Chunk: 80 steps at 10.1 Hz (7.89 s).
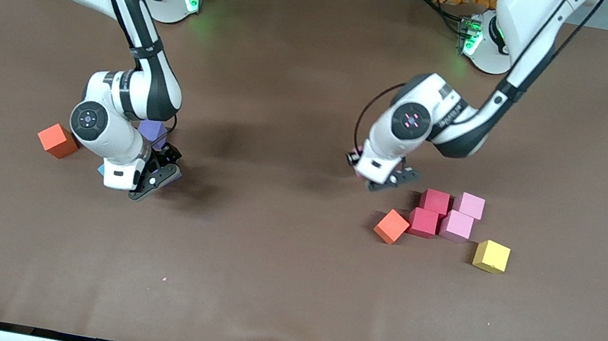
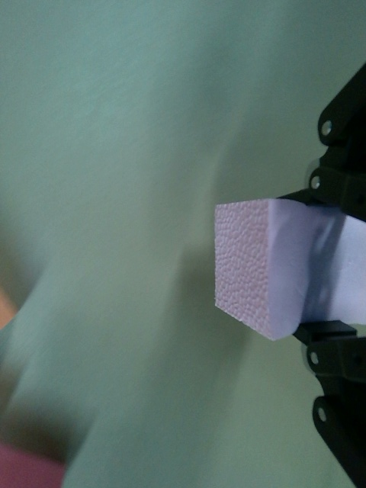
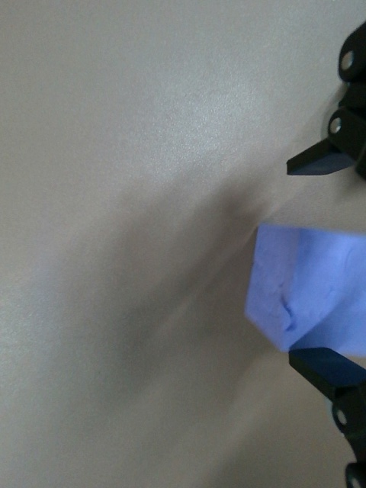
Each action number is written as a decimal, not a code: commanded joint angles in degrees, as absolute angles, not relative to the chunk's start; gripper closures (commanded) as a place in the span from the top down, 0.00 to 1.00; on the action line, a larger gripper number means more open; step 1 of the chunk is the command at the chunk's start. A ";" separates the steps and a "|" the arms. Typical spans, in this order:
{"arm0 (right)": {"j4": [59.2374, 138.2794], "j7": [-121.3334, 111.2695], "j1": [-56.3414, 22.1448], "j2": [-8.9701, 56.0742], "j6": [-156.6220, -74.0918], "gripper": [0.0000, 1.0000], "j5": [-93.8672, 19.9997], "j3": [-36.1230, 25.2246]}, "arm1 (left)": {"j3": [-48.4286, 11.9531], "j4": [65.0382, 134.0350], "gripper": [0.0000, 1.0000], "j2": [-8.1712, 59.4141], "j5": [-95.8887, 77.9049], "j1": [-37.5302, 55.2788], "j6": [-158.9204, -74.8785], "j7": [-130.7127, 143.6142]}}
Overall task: Form number 2 with 11 blocks
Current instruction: 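Lift both cubes and carry them toward the table middle, then set the pink cube down with the left gripper while the right gripper waits, then lower the blue cube with the right gripper while the left gripper grasps orange, then release the blue cube with the right gripper while the left gripper lifts orange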
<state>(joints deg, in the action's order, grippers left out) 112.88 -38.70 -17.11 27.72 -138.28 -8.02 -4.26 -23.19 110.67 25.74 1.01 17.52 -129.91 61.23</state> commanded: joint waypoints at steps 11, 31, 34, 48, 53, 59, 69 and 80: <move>109.77 -39.46 -14.50 28.74 -131.75 1.00 -11.24 -3.52 | -27.60 105.03 0.00 36.03 7.65 32.96 -130.52 60.82; 112.32 -40.69 -16.44 30.24 -135.97 0.37 -14.41 -3.78 | -27.42 104.50 1.00 27.17 8.70 25.51 -125.16 62.84; 112.06 -40.52 -17.22 26.73 -133.08 0.24 -14.06 -3.87 | -27.33 101.17 1.00 27.07 8.61 17.09 -125.07 63.28; 127.00 -45.22 -44.47 19.33 -145.11 0.20 -7.03 5.86 | -16.61 81.21 1.00 43.42 12.92 12.22 -125.33 72.90; 126.21 -38.58 -47.55 22.49 -145.98 0.20 -6.07 9.14 | -16.87 86.57 1.00 42.01 12.66 10.37 -125.24 84.46; 125.77 -38.50 -47.55 24.26 -148.27 0.20 -5.89 9.05 | -17.14 89.55 1.00 41.48 13.18 11.25 -125.07 86.49; 123.93 -35.77 -48.52 26.01 -148.27 0.36 -5.80 8.70 | -17.14 90.44 0.93 41.84 13.54 10.81 -125.07 84.64; 123.84 -36.29 -48.43 21.37 -143.71 1.00 -6.15 8.44 | -18.62 91.14 0.49 36.49 11.35 10.55 -119.89 80.85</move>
